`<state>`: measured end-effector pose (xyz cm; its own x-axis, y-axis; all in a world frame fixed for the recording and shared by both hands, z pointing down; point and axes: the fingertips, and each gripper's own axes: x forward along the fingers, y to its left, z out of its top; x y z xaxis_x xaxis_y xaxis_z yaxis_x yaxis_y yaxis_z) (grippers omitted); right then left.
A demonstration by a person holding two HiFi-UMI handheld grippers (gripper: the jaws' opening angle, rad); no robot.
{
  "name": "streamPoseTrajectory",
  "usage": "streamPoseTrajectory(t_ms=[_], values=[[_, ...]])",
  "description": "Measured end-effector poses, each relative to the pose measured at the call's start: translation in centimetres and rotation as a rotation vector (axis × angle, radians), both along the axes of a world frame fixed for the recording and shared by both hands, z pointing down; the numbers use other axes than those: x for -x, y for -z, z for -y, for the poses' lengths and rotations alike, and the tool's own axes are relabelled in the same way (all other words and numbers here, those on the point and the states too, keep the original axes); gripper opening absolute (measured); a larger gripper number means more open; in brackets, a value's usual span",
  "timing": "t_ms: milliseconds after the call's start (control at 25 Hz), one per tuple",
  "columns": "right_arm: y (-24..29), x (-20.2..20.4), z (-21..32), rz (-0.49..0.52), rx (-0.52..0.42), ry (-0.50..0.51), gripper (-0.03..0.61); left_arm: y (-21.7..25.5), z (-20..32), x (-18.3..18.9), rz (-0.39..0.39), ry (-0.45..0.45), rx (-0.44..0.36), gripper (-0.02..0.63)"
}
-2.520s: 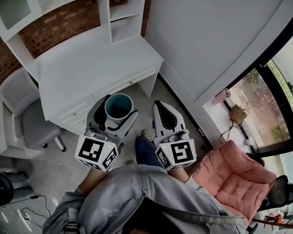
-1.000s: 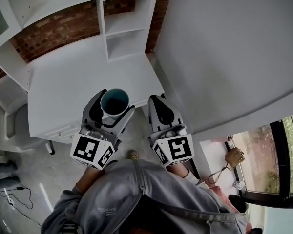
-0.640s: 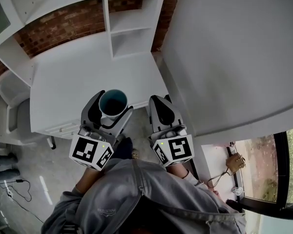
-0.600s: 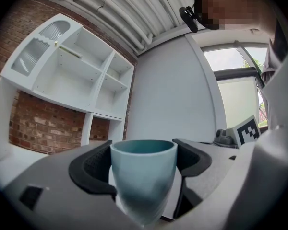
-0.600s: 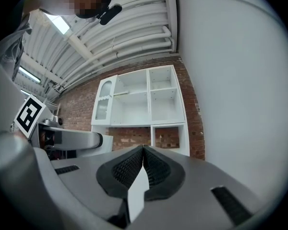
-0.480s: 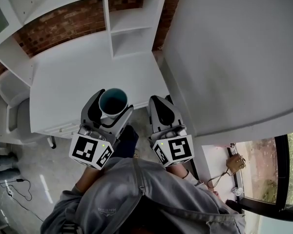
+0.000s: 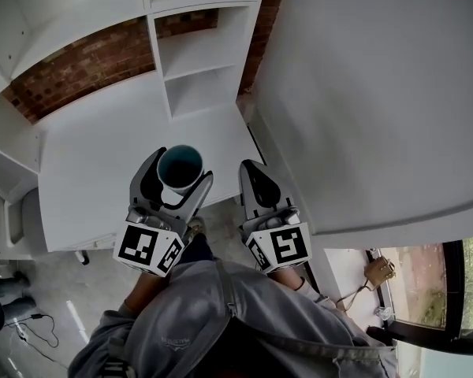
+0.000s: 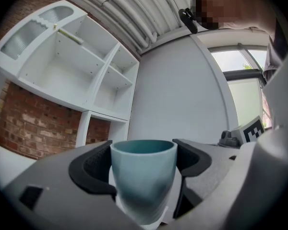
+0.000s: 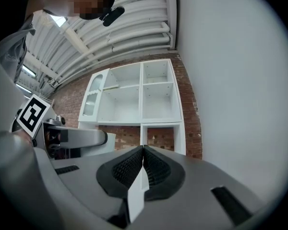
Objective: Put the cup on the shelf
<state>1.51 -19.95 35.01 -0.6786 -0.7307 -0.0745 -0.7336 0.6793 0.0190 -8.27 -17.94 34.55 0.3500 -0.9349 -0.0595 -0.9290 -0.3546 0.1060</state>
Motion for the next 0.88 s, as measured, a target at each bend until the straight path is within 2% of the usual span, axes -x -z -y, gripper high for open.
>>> streamPoseTrajectory(t_ms=[280,400,520,760,880], values=[[0.5,3.9,6.8,0.005,-0.021,0.016,0.028,0.8,6.9,2.8,0.019,-0.009,-0.013,0.390],[0.5,5.5,8.9,0.005,-0.024,0.020,0.028,0.5,9.1,4.1,0.039,-0.014,0.013,0.390],[0.6,6.8,10.7,-0.001,-0.024,0.019,0.028,0.3,10.9,5.4,0.039,-0.026,0.029,0.389],[0.5,8.2,13.1,-0.013,-0.037,0.012,0.028,0.4,13.7,6.4,0.051,-0.053,0.013,0.390],[-0.1,8.8,13.8,-0.026,-0.028,0.021,0.028,-0.5,14.6,6.6,0.038,-0.060,0.036,0.388]])
